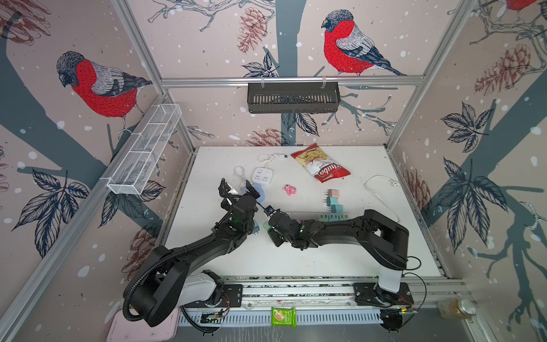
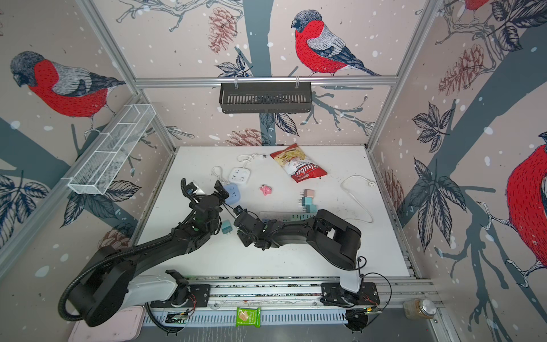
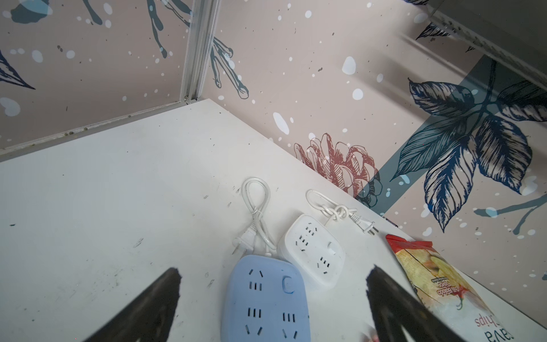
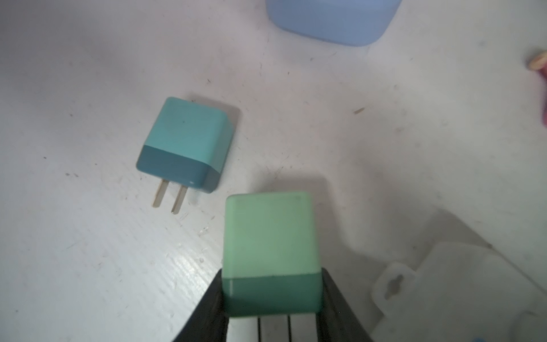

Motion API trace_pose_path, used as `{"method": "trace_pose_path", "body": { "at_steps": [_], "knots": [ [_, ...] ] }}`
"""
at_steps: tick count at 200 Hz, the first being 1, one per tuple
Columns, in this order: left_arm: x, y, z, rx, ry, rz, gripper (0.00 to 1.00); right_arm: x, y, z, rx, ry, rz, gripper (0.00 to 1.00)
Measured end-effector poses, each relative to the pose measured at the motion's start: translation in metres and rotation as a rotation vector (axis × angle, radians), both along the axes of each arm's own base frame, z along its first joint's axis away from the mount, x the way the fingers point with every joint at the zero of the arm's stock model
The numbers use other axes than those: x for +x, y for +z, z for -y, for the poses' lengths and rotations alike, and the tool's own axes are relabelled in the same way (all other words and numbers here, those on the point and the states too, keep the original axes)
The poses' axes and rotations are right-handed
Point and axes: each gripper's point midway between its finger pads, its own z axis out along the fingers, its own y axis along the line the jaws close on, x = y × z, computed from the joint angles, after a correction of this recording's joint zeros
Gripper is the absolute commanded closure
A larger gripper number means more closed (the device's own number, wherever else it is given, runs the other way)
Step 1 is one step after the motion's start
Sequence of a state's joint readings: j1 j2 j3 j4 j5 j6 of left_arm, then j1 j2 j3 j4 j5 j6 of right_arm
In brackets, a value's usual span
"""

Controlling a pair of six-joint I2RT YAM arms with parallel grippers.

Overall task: Insert the plug
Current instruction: 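Close the right gripper on the green adapter and lift it, then carry the green adapter toward the left gripper while the left reaches to meet it, then close the left gripper on the green adapter while the right gripper opens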

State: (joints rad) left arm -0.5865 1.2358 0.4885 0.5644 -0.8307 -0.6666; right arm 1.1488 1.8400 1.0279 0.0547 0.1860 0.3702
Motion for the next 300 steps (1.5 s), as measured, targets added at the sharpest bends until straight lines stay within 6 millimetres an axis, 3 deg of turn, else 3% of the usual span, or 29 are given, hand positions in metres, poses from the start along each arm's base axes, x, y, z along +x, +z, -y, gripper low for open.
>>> {"method": "trace_pose_path", "body": {
  "at_steps": [46, 85, 108, 125, 137, 166, 202, 258, 300],
  "knots": [
    [-0.002, 0.019, 0.018, 0.037, -0.048, -0.002, 0.02, 0.008, 0.060, 0.030, 0.161, -0.040, 0.115, 0.69],
    [-0.004, 0.047, 0.039, 0.035, -0.154, 0.026, 0.02, 0.023, 0.085, 0.074, 0.254, -0.091, 0.208, 0.71],
    [-0.004, 0.082, 0.070, -0.012, -0.331, 0.038, 0.02, 0.039, 0.102, 0.102, 0.309, -0.134, 0.269, 0.71],
    [-0.018, 0.099, 0.096, -0.074, -0.517, 0.049, 0.02, 0.041, 0.114, 0.114, 0.345, -0.132, 0.329, 0.71],
    [-0.034, 0.092, 0.111, -0.102, -0.644, 0.033, 0.04, 0.037, 0.119, 0.121, 0.361, -0.114, 0.361, 0.72],
    [-0.076, 0.046, 0.143, -0.130, -0.923, -0.090, 0.09, 0.028, 0.133, 0.134, 0.411, -0.077, 0.458, 0.73],
    [-0.102, 0.029, 0.173, -0.124, -1.115, -0.181, 0.17, 0.006, 0.135, 0.148, 0.474, -0.003, 0.557, 0.73],
    [-0.144, 0.034, 0.220, -0.154, -1.380, -0.192, 0.20, -0.014, 0.151, 0.157, 0.551, 0.069, 0.690, 0.77],
    [-0.162, 0.044, 0.247, -0.162, -1.484, -0.184, 0.20, -0.024, 0.156, 0.159, 0.578, 0.095, 0.725, 0.77]
  ]
}}
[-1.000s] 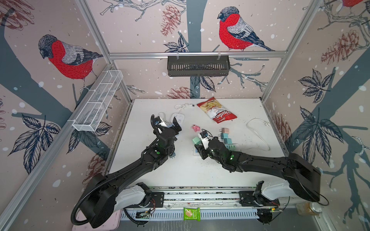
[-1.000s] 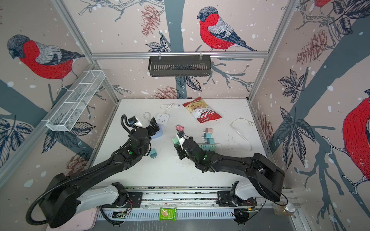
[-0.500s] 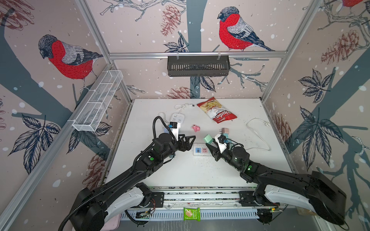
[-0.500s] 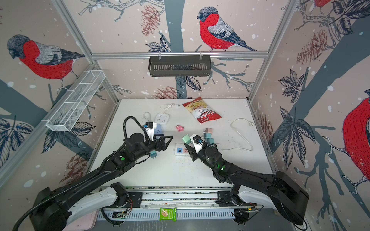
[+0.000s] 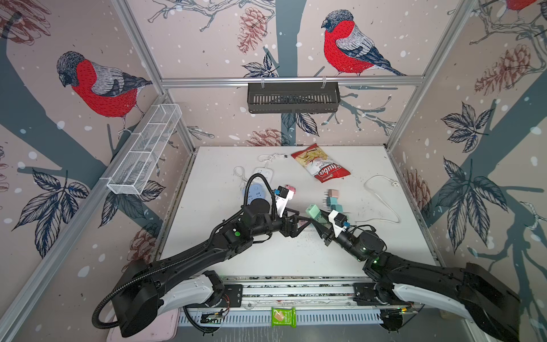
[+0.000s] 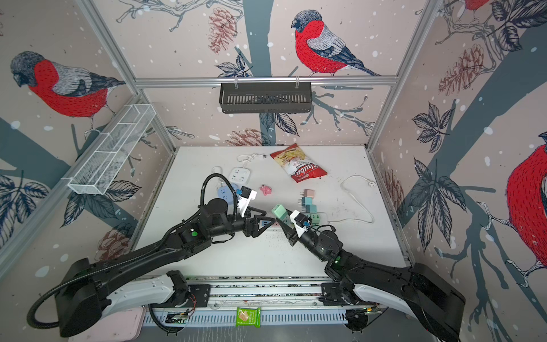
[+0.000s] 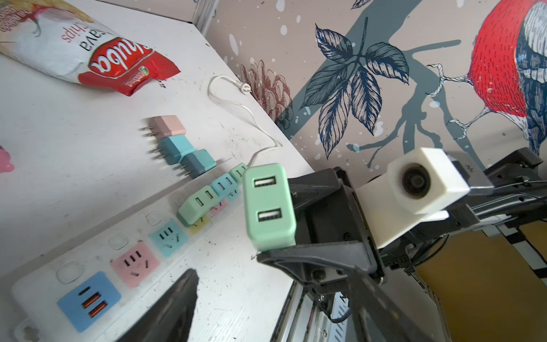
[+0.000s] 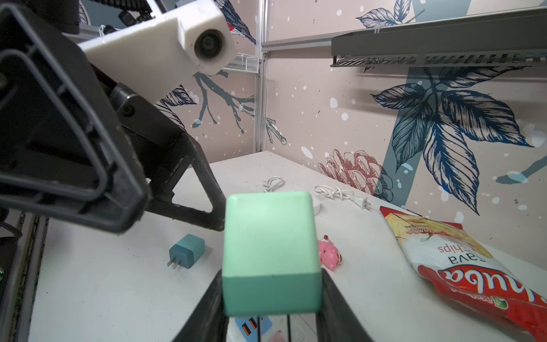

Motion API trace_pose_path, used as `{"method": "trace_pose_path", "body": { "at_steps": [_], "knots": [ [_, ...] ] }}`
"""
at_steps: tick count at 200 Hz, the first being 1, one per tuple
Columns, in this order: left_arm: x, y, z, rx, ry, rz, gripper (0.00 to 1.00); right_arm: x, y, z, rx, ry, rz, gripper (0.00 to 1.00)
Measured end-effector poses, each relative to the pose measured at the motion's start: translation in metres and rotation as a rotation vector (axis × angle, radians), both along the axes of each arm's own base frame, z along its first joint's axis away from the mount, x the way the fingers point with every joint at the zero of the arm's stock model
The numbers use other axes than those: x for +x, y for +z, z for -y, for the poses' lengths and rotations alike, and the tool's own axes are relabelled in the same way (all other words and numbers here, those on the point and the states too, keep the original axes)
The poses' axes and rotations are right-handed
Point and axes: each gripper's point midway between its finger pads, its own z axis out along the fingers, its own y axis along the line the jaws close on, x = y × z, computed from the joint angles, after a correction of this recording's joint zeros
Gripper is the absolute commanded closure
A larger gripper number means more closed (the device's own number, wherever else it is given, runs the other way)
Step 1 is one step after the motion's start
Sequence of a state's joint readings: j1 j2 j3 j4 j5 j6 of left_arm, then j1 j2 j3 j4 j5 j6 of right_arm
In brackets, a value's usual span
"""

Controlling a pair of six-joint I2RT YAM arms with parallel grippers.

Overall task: Insert the plug
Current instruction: 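Close the left gripper on the green adapter while the right gripper opens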

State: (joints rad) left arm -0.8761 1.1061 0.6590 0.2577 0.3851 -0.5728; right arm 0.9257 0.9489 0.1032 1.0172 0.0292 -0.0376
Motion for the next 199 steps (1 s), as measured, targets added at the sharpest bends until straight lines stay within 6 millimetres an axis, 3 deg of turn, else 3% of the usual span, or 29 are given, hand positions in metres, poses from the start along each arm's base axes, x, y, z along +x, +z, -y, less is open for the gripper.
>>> {"method": "trace_pose_path", "body": {
  "at_steps": [85, 158, 199],
  "knots": [
    [-0.012, 0.000, 0.020, -0.008, -0.051, -0.028, 0.26, -0.011, 0.004, 0.000, 0.017, 0.023, 0.037, 0.78],
    [-0.012, -0.007, 0.035, 0.018, -0.070, -0.045, 0.52, -0.013, 0.006, -0.002, 0.016, 0.018, 0.056, 0.77],
    [-0.008, -0.008, 0.040, 0.023, -0.068, -0.051, 0.56, -0.011, 0.009, 0.000, 0.027, 0.000, 0.065, 0.77]
  ]
}}
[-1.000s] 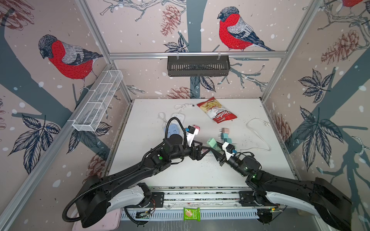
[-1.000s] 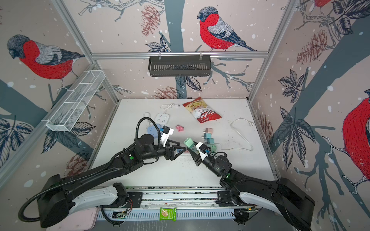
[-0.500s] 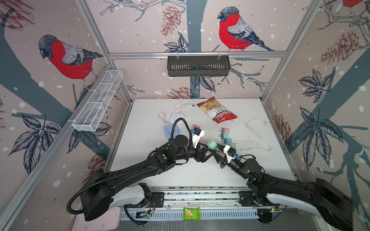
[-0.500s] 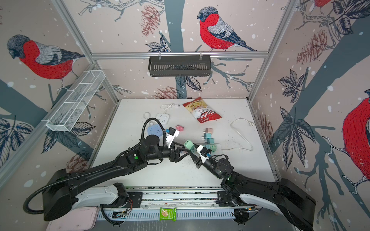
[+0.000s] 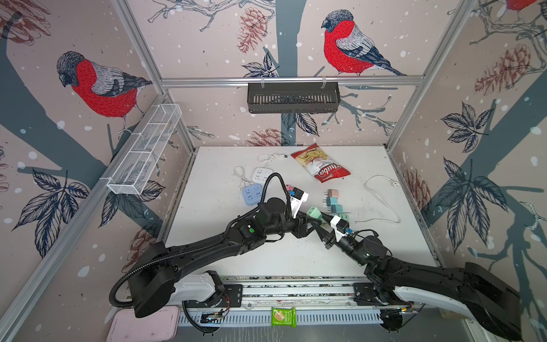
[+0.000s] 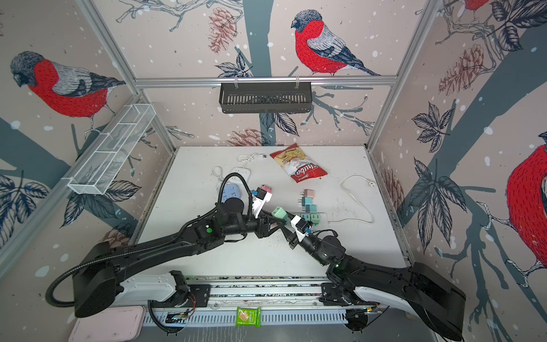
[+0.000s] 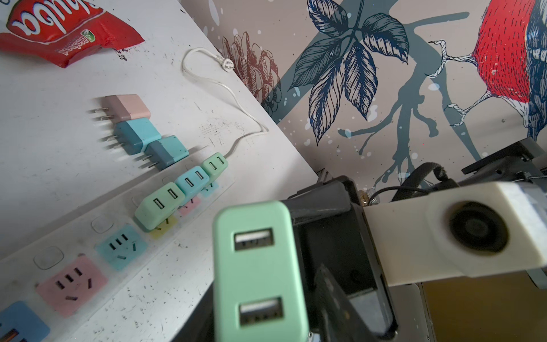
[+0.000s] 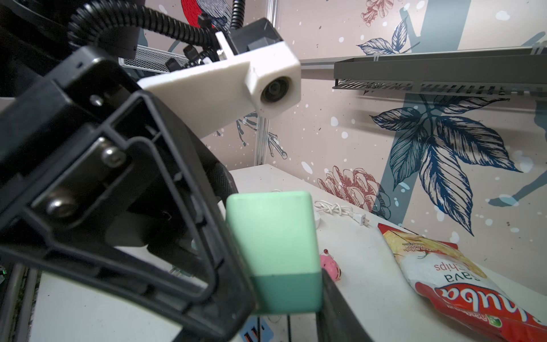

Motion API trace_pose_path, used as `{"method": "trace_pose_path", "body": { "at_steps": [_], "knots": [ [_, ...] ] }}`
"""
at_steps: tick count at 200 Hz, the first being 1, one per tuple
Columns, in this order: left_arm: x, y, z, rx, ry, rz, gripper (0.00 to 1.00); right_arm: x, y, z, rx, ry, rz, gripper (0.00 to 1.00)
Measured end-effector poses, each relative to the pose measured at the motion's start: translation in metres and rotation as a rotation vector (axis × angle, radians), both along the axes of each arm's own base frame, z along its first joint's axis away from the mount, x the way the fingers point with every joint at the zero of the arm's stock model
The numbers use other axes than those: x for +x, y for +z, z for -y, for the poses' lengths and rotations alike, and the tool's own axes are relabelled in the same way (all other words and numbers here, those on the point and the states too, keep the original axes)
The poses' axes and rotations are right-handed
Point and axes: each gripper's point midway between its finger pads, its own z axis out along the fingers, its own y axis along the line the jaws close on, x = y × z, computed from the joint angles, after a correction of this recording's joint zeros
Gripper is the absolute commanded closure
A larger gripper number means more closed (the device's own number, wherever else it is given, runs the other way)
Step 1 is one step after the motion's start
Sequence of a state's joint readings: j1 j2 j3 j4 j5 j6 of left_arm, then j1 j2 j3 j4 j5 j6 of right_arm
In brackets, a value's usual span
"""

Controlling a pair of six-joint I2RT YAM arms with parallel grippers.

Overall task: Insert the plug
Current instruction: 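Close the left gripper on the green adapter while the right gripper opens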

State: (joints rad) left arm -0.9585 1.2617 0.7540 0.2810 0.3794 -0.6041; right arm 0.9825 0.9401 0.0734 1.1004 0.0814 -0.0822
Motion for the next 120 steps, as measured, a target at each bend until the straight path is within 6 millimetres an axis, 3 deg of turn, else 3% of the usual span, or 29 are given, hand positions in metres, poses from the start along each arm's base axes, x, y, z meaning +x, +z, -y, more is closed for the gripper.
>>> {"method": "trace_pose_path", "body": {
  "at_steps": [66, 120],
  "knots": [
    [-0.001, 0.013, -0.006, -0.018, 0.022, 0.027, 0.46, -0.001, 0.004, -0.001, 0.014, 0.007, 0.014, 0.78],
    [0.003, 0.021, -0.011, -0.029, 0.057, 0.077, 0.47, -0.007, 0.003, -0.005, -0.001, 0.028, 0.027, 0.78]
  ]
}}
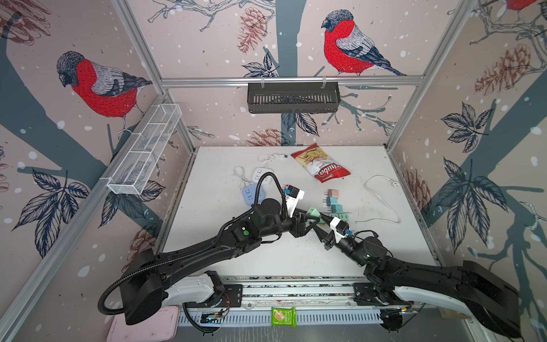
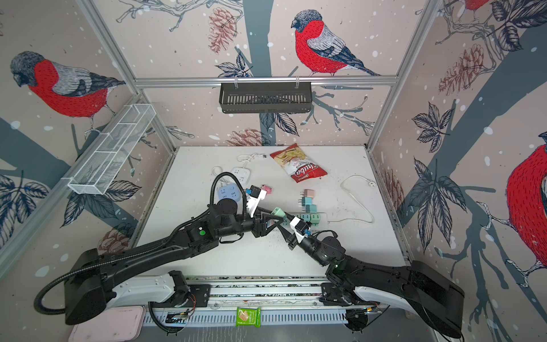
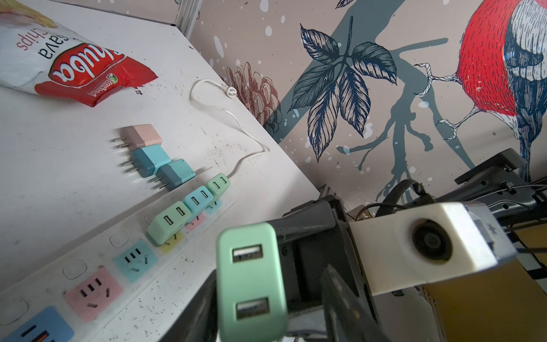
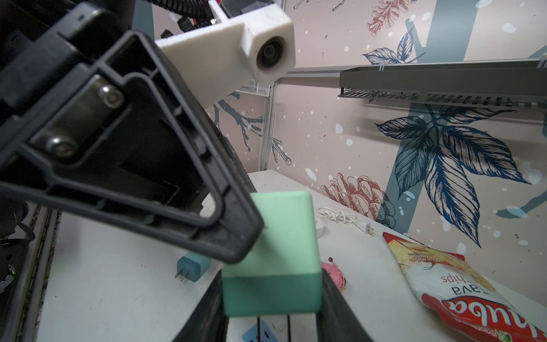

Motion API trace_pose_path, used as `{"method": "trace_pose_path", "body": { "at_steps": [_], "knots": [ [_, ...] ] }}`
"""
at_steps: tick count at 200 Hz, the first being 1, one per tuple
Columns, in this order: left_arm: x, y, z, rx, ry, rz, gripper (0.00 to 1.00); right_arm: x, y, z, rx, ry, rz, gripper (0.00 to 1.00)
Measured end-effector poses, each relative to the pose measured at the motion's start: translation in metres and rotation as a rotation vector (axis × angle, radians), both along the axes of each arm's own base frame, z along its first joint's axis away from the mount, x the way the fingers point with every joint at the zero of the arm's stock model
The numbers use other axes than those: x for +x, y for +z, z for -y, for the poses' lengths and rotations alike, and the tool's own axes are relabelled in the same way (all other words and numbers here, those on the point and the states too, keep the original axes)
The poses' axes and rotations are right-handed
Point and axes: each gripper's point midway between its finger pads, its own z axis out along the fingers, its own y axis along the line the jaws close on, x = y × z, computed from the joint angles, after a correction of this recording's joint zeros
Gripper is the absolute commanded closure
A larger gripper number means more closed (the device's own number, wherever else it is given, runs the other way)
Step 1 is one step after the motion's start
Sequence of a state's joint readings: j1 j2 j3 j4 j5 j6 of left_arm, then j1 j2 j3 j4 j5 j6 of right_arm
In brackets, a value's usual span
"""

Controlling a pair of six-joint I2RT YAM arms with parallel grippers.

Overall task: Insert the plug
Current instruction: 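Close the left gripper on the green adapter while the right gripper opens, then carry the green adapter with the left gripper over the strip while the right withdraws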

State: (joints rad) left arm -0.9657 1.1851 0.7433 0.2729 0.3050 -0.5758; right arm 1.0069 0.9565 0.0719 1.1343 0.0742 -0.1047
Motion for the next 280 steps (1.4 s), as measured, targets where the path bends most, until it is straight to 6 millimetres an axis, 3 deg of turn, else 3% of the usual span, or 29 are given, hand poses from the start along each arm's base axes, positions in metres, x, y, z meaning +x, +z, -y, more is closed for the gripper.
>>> {"method": "trace_pose_path", "body": {
  "at_steps": [39, 74, 85, 99, 125, 139, 173, 201, 235, 280],
  "knots": [
    [0.004, -0.008, 0.004, 0.018, 0.002, 0.000, 0.58, -0.004, -0.003, -0.002, -0.010, 0.014, -0.001, 0.78],
    [0.009, -0.007, 0.003, 0.019, 0.034, -0.002, 0.90, -0.002, -0.003, -0.001, -0.032, -0.005, 0.033, 0.77],
    [0.009, -0.007, 0.003, 0.021, 0.036, 0.002, 1.00, -0.002, -0.002, 0.000, -0.036, -0.007, 0.040, 0.67],
    [0.009, -0.006, 0.002, 0.020, 0.037, 0.001, 1.00, -0.003, -0.002, 0.000, -0.034, -0.007, 0.043, 0.38],
    [0.010, -0.002, 0.003, 0.020, 0.031, 0.032, 1.00, -0.004, -0.003, 0.001, -0.017, -0.002, 0.022, 0.14],
    [0.010, 0.001, 0.003, 0.021, 0.026, 0.056, 1.00, -0.002, -0.004, 0.005, -0.011, -0.018, 0.017, 0.07],
    [0.012, 0.013, -0.006, 0.042, 0.050, 0.134, 1.00, 0.004, -0.002, 0.020, 0.016, -0.087, 0.016, 0.00],
    [0.020, 0.020, -0.021, 0.080, 0.115, 0.243, 1.00, 0.014, 0.002, 0.039, 0.044, -0.170, 0.015, 0.00],
    [0.033, -0.001, -0.049, 0.209, 0.211, 0.394, 1.00, 0.034, 0.012, 0.068, 0.107, -0.300, -0.004, 0.00],
    [0.045, -0.011, -0.069, 0.379, 0.249, 0.610, 1.00, 0.073, -0.004, 0.121, 0.145, -0.536, -0.105, 0.00]
  ]
}}
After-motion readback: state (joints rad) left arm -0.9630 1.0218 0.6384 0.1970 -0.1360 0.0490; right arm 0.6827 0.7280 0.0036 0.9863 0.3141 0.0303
